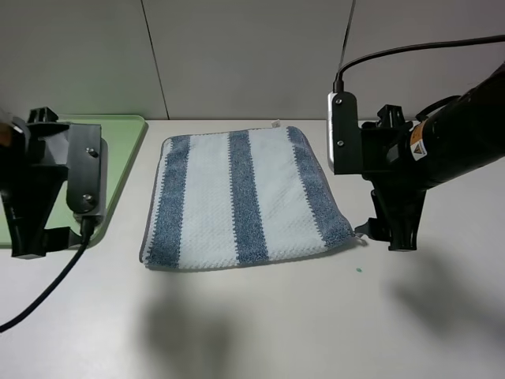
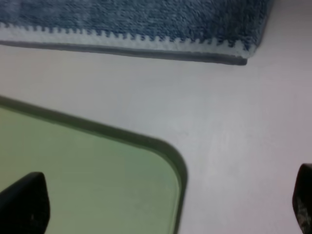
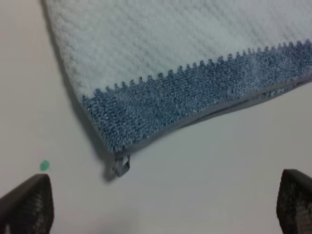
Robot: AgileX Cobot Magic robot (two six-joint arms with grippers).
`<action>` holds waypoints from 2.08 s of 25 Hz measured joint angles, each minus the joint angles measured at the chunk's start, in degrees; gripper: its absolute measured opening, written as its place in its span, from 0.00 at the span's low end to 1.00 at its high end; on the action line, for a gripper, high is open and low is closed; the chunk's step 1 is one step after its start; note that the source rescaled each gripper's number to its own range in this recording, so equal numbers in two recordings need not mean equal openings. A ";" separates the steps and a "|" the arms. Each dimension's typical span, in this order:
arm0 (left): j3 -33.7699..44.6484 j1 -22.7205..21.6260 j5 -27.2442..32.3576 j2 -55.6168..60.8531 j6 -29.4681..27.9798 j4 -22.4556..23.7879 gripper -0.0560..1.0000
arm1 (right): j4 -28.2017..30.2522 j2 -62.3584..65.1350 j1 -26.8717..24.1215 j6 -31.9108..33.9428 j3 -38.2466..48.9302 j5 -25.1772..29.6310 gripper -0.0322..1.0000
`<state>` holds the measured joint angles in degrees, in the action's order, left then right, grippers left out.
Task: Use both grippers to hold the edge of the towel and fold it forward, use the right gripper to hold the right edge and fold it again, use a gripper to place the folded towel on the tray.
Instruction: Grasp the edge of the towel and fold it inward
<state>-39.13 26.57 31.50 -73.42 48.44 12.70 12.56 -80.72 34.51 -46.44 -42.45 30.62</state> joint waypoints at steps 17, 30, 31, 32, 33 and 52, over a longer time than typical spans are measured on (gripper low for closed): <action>0.00 6.95 -10.17 -14.67 1.29 1.04 1.00 | 2.69 -8.01 0.00 0.00 0.00 -5.36 1.00; -0.06 8.66 -15.10 -23.52 1.34 4.97 1.00 | 2.69 -12.42 0.00 0.00 -0.04 -7.07 1.00; -0.06 8.66 -15.77 -23.95 1.34 5.02 1.00 | 2.69 -12.54 0.00 0.00 -0.04 -7.30 1.00; -0.06 8.66 -16.68 -24.40 1.34 5.14 1.00 | 2.69 -12.54 0.00 0.00 -0.04 -7.65 1.00; -0.06 8.66 -17.40 -24.82 1.34 5.14 1.00 | 2.69 -12.54 0.00 0.00 -0.04 -8.04 1.00; -2.17 8.66 -22.56 -30.87 1.39 5.39 0.96 | 2.69 -12.54 0.00 0.00 -0.04 -9.97 1.00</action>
<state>-41.29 35.22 8.94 -104.29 49.83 18.09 15.25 -93.26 34.51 -46.44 -42.49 20.66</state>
